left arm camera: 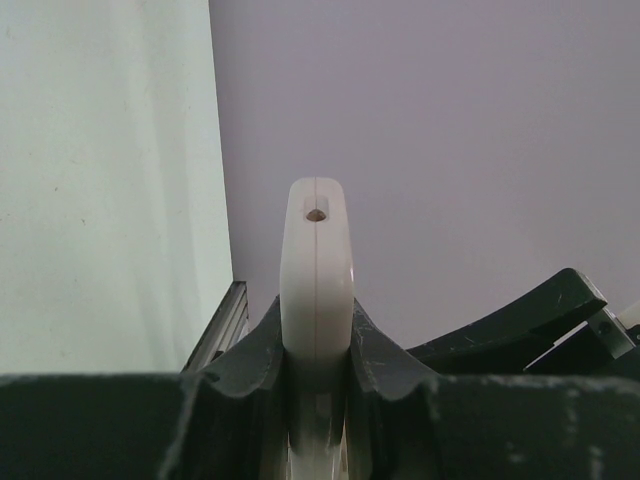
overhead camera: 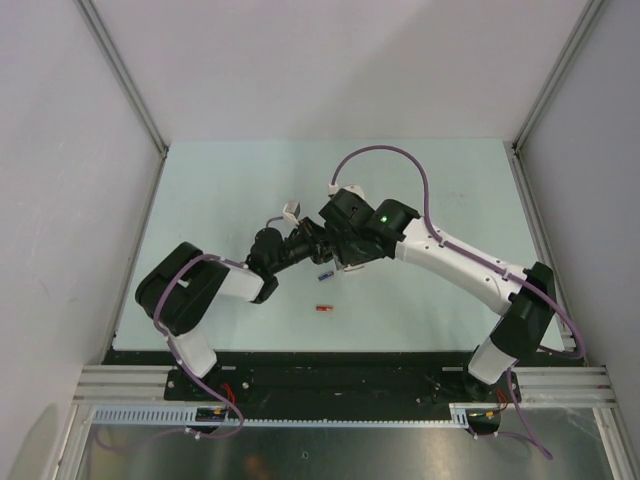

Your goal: Load the batteries into the remote control

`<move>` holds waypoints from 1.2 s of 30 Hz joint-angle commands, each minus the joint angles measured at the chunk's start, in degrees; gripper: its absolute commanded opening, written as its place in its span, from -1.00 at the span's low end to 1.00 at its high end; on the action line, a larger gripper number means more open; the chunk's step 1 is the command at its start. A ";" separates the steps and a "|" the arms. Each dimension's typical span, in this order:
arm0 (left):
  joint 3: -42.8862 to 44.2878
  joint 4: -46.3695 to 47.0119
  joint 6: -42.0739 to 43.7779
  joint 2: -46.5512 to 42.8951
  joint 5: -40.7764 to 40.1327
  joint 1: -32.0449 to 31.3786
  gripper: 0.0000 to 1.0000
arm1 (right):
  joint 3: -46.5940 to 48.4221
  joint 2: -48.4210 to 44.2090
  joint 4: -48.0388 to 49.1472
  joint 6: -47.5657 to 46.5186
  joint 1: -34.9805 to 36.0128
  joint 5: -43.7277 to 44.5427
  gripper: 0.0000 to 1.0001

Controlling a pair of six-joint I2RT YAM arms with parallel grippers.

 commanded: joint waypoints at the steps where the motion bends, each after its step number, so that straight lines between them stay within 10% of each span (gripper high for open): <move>1: 3.70 7.38 -2.62 -0.58 -0.20 0.03 -1.00 | -1.72 -1.23 -1.87 0.91 0.87 -0.71 0.16; 36: 3.44 7.64 -1.30 -0.85 0.42 0.03 -1.00 | -1.38 -2.37 -1.07 1.61 2.01 -0.19 0.31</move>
